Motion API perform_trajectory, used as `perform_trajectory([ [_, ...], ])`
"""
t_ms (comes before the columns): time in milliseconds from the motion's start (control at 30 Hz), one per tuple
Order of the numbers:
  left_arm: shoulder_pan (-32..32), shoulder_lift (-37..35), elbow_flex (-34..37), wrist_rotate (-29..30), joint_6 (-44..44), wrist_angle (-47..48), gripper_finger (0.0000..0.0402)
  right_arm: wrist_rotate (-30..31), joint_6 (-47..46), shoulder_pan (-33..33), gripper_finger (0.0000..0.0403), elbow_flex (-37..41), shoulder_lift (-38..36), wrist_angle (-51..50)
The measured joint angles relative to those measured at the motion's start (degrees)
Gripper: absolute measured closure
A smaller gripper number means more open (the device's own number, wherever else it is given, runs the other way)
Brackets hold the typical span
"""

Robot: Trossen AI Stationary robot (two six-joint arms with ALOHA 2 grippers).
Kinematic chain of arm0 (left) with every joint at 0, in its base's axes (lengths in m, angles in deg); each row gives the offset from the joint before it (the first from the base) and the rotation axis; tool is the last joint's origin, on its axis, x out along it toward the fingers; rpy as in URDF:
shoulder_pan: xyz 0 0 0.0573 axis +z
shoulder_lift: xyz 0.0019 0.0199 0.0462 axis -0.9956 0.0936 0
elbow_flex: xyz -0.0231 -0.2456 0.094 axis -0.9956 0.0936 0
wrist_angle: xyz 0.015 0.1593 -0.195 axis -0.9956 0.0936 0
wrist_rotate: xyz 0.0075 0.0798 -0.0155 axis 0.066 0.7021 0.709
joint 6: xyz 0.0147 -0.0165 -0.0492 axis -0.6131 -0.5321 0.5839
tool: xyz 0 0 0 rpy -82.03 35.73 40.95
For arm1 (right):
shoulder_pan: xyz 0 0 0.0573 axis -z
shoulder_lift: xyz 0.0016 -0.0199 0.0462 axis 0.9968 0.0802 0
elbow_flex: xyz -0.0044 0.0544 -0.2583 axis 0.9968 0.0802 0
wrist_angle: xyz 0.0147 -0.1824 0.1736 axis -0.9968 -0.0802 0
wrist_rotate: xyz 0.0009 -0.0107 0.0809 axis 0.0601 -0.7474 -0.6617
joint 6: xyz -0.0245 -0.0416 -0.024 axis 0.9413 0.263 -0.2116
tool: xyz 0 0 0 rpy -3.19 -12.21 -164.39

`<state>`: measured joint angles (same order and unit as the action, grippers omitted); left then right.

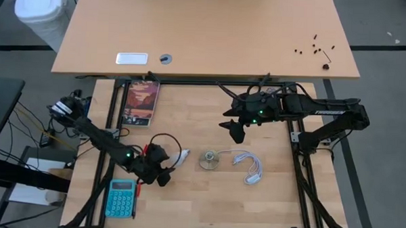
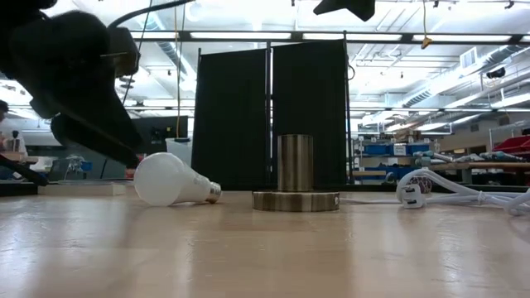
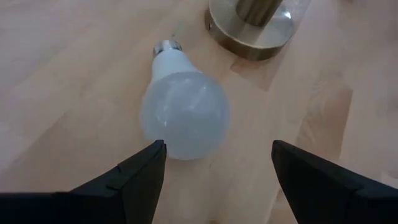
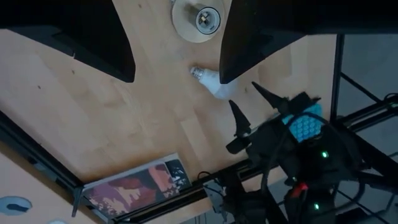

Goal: Screw lightbulb
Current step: Insert the white lightbulb into the lamp

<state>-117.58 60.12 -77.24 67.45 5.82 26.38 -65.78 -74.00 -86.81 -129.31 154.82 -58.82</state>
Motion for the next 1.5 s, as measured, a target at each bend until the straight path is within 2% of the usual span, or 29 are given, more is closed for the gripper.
perform_trajectory([
  [333, 0.1, 6.1, 0.0, 1.2, 3.5, -0.2, 0.0096, 0.0, -0.9, 0.0, 0.0163, 0.0, 0.0, 0.0],
  [600, 2.4, 6.6, 0.0, 4.0, 4.9, -2.7, 0.0071, 0.0, -0.9, 0.3, 0.0168, 0.0, 0.0, 0.1],
  [867, 6.3, 8.4, 0.0, 4.3, -0.2, -8.3, 0.0049, 0.0, -1.2, 1.2, 0.0176, 0.0, 0.0, 0.9],
  [1267, 8.7, 12.2, 0.0, 4.1, -0.3, -10.7, 0.0048, -0.1, -2.1, 1.2, 0.0188, 0.0, 0.0, 0.9],
  [1500, 9.7, 12.2, 0.0, 6.5, -3.3, -12.8, 0.0048, 0.3, -2.2, 1.2, 0.0183, 0.0, 0.0, 0.9],
])
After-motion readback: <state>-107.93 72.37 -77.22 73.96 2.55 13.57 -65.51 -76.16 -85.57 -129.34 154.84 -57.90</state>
